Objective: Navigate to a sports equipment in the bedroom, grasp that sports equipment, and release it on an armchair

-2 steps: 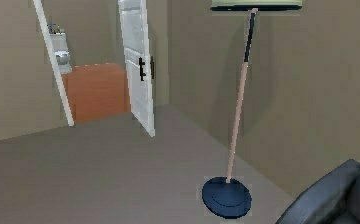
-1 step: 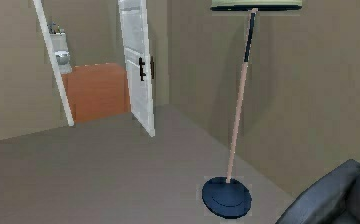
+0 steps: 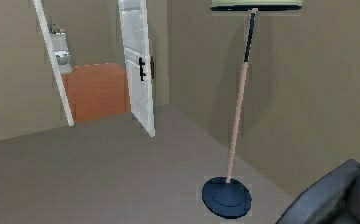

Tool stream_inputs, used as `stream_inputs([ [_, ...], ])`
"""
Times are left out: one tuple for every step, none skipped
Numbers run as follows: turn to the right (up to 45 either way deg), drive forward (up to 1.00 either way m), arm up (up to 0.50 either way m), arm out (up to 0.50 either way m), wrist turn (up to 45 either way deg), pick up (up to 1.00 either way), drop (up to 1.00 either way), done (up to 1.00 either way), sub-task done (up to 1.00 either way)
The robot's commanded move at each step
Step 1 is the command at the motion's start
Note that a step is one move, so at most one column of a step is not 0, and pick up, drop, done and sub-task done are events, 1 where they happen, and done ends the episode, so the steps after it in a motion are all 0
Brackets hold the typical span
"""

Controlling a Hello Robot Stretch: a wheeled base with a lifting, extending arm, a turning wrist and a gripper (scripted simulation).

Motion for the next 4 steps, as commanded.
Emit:
stream_inputs([
  [0.0, 0.0, 0.0, 0.0, 0.0, 0.0, 1.0, 0.0, 0.0],
  [0.0, 0.0, 0.1, 0.0, 0.0, 0.0, 0.0, 0.0, 0.0],
  [0.0, 0.0, 0.0, -0.08, 0.0, 0.0, 0.0, 0.0, 0.0],
  [0.0, 0.0, 0.0, 0.0, 0.0, 0.0, 0.0, 1.0, 0.0],
])
